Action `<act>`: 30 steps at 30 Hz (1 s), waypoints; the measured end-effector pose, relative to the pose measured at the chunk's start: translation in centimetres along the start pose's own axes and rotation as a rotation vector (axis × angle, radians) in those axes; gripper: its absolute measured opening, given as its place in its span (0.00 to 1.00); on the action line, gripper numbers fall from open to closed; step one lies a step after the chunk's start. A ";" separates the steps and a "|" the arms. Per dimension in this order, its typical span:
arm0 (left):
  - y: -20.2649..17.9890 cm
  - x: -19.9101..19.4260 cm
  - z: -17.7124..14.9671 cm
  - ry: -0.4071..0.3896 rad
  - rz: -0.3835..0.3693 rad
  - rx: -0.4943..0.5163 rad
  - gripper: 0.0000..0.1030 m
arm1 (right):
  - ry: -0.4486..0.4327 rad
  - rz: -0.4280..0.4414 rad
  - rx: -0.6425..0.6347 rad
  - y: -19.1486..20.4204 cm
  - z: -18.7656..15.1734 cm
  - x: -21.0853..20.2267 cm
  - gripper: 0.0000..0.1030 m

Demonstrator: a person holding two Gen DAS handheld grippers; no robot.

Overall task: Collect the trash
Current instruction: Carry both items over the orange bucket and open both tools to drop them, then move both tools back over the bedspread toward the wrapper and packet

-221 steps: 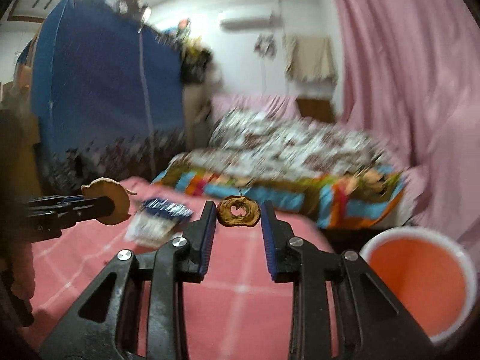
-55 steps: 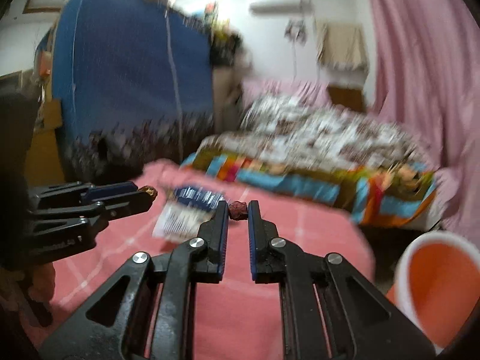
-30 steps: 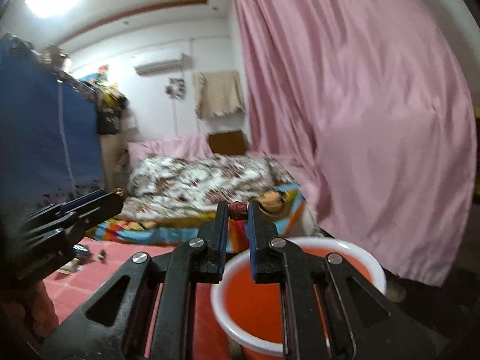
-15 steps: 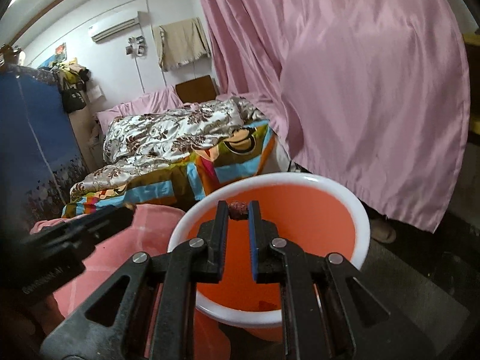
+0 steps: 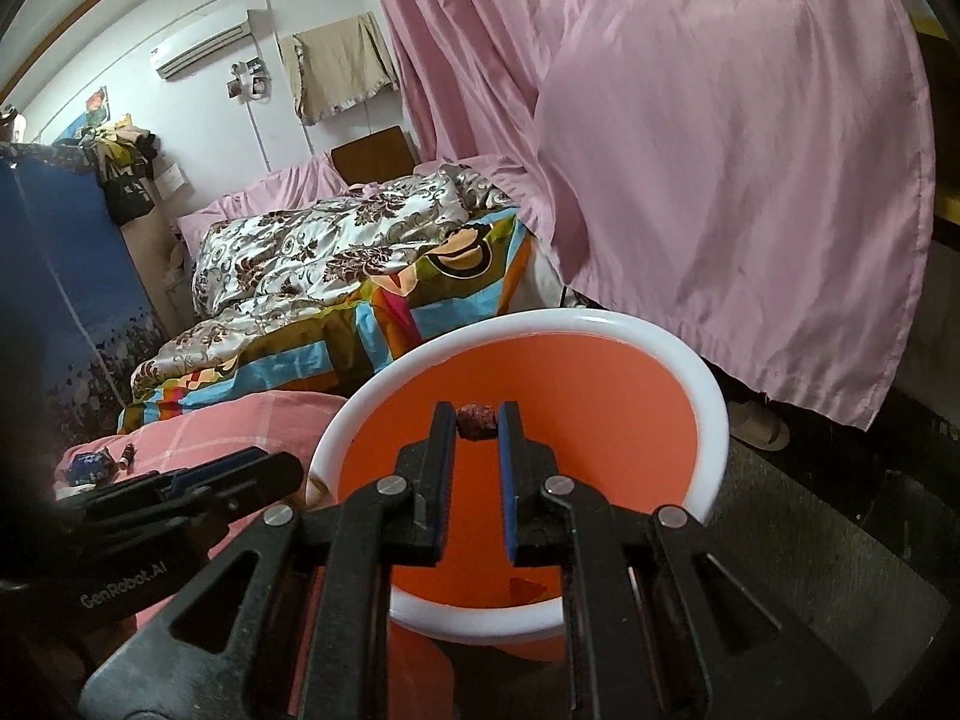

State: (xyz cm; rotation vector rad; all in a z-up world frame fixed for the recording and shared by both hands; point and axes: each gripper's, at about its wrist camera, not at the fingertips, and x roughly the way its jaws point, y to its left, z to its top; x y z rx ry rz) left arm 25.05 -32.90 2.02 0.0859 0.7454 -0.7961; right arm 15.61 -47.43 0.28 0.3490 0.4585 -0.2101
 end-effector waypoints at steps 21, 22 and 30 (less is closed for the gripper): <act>4.1 -6.0 0.5 -0.167 0.097 -0.116 0.56 | -0.151 0.044 -0.012 2.4 1.1 -2.2 0.80; 4.6 -6.7 0.5 -0.187 0.107 -0.123 0.57 | -0.175 0.055 -0.021 3.2 1.2 -2.5 0.84; 9.2 -15.0 -0.7 -0.388 0.239 -0.194 0.86 | -0.322 0.155 -0.078 8.5 1.3 -4.4 1.00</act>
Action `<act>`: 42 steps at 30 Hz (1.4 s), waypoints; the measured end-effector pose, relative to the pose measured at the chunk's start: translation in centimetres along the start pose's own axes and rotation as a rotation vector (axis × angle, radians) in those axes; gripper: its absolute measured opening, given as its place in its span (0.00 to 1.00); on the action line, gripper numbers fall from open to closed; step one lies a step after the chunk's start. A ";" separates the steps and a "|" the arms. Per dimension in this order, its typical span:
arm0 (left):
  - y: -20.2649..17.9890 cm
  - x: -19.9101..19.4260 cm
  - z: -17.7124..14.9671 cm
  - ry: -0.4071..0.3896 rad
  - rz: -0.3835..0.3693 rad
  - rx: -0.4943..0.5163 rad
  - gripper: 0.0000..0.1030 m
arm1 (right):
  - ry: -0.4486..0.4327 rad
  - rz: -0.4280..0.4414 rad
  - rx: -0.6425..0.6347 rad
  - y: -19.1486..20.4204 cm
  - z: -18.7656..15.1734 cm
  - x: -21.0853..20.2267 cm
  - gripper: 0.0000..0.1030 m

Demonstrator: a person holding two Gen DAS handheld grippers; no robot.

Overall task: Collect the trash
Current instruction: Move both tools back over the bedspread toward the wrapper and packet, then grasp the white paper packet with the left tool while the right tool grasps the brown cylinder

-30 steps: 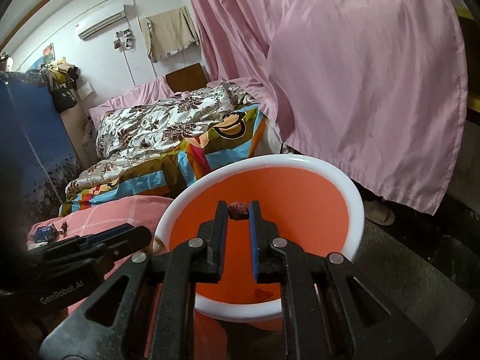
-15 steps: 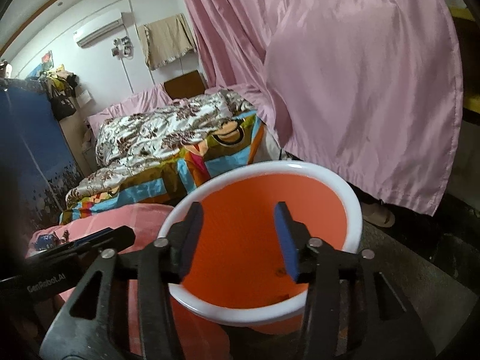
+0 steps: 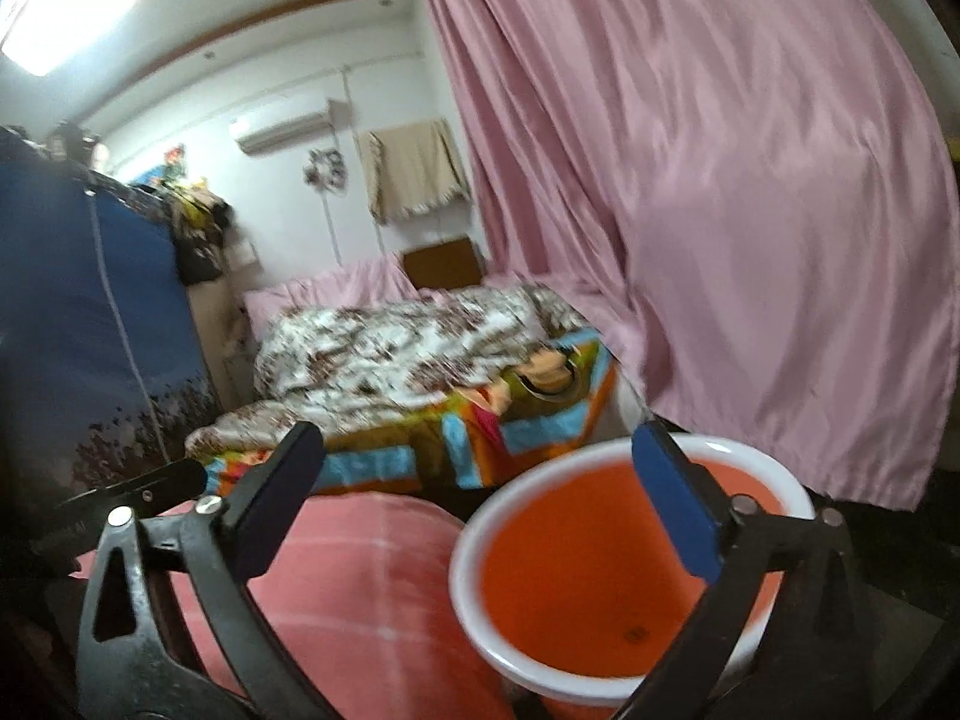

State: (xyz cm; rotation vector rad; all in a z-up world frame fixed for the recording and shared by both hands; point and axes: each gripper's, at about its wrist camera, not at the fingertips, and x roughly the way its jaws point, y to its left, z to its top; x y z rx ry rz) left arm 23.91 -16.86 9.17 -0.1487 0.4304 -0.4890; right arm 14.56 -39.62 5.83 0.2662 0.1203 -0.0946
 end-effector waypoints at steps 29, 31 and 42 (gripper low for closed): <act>15.9 -12.3 -3.5 -0.129 0.332 0.012 0.98 | -0.033 0.305 -0.300 18.6 -4.3 3.2 1.00; 16.9 -11.1 -3.7 -0.076 0.327 -0.022 0.98 | -0.002 0.306 -0.304 18.6 -4.6 4.3 1.00; 19.3 -6.7 -4.2 0.144 0.236 -0.153 0.87 | 0.271 0.347 -0.376 20.3 -7.5 9.8 0.79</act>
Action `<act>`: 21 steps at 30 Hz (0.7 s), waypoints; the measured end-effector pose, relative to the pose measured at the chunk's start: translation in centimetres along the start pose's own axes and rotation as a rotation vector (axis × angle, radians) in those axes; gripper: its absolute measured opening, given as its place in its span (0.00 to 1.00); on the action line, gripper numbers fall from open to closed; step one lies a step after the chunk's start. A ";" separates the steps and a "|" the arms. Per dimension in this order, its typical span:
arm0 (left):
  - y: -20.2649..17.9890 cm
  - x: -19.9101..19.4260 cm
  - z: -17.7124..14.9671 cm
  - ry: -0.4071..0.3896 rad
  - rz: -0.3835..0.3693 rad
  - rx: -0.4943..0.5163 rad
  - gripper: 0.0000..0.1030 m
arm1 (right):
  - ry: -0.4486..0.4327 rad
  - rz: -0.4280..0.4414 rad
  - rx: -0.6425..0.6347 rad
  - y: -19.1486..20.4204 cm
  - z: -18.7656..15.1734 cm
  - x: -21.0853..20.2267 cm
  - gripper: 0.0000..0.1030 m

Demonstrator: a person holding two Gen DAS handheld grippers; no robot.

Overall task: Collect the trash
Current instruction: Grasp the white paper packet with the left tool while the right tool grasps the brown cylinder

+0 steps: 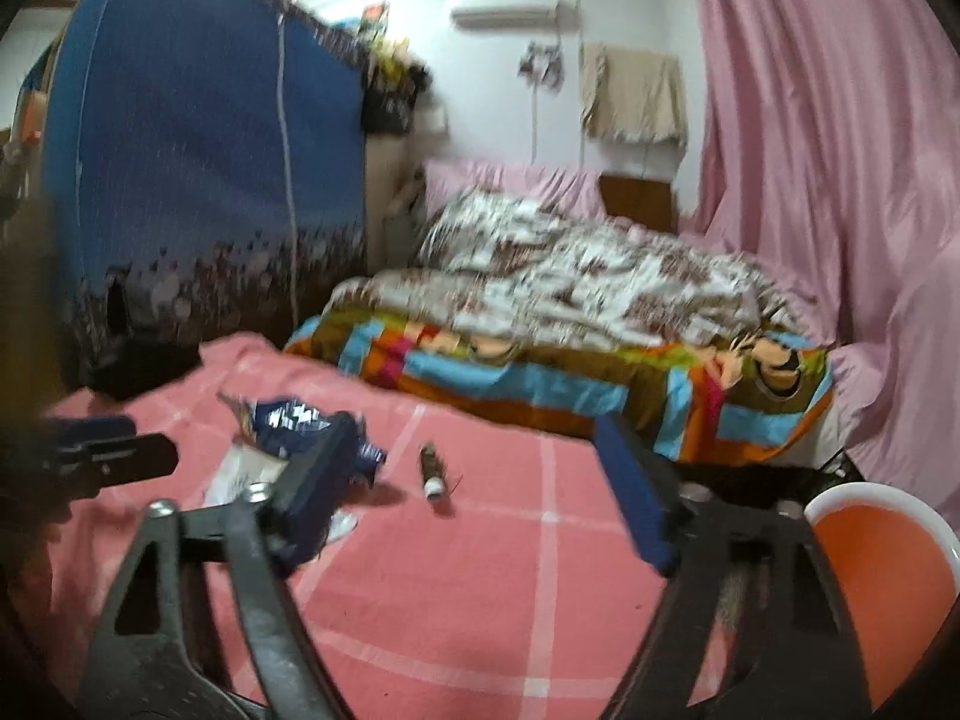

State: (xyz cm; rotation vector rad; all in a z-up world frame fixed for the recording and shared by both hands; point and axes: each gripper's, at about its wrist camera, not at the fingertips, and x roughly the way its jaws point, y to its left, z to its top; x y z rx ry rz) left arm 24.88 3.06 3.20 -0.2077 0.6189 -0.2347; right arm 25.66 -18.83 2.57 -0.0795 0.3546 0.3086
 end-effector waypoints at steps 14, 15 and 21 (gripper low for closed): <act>-0.2 3.4 -0.2 0.217 -0.145 -0.065 0.32 | 0.317 0.106 0.020 0.0 -1.1 6.9 0.52; -0.2 3.5 -0.2 0.224 -0.153 -0.074 0.31 | 0.328 0.105 0.019 -0.1 -0.9 7.4 0.51; -0.4 3.3 0.0 0.249 -0.173 -0.097 0.18 | 0.392 0.142 0.036 -0.3 -0.7 9.7 0.38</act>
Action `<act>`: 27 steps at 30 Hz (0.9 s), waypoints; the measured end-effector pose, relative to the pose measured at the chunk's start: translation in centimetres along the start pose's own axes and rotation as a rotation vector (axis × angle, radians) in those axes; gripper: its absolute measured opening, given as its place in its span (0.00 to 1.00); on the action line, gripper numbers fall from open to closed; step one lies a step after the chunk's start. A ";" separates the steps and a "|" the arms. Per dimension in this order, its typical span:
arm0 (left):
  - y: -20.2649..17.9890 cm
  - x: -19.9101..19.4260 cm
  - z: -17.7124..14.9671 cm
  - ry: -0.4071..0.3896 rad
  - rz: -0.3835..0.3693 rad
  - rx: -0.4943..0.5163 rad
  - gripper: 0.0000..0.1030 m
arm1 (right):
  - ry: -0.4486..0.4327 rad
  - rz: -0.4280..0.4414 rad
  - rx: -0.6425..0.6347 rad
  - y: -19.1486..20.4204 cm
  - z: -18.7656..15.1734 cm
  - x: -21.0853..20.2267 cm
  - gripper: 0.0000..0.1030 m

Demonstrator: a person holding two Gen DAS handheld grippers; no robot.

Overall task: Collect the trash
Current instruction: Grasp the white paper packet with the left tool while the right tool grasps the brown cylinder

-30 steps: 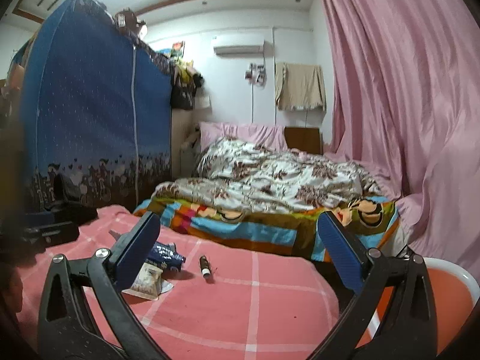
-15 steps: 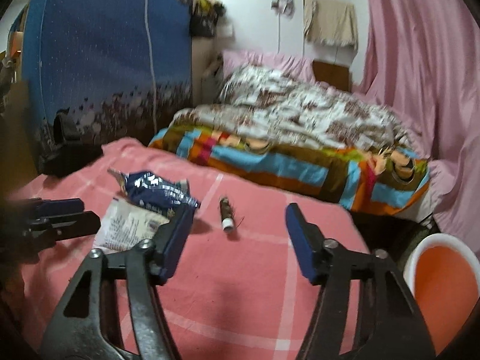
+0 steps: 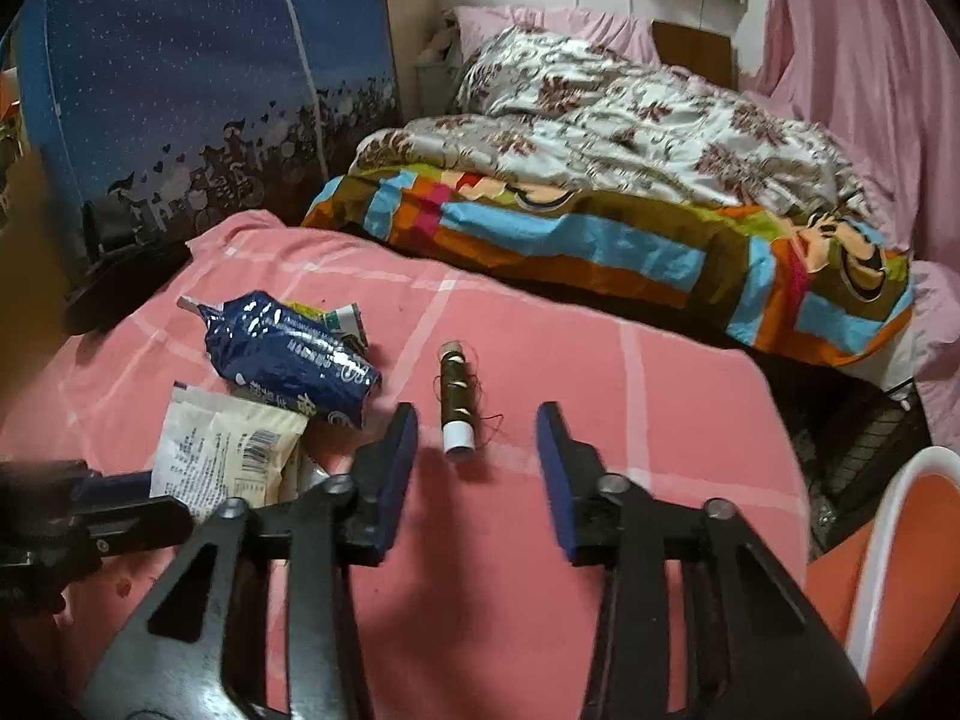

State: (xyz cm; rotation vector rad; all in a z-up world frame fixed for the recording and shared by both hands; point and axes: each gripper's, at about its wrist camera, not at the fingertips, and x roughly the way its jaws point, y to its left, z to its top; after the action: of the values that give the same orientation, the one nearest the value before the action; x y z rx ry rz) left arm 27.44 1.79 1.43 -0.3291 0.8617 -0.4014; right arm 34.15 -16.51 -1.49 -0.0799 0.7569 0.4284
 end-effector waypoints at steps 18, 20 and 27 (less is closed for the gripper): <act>-4.1 -1.8 -1.4 -0.069 0.030 0.096 0.01 | -0.110 0.021 0.025 0.5 -3.1 -5.3 0.17; -5.2 -2.0 -1.9 -0.094 0.048 0.133 0.01 | -0.153 0.023 0.029 0.4 -3.6 -6.8 0.17; -9.4 -3.4 -3.7 -0.238 0.097 0.285 0.00 | -0.335 -0.010 0.022 -0.4 -5.3 -12.8 0.16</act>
State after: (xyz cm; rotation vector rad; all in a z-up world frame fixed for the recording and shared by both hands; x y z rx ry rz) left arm 20.57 -5.25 5.51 -0.0689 0.5754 -0.3798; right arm 22.64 -22.49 3.36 0.0088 0.4312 0.4114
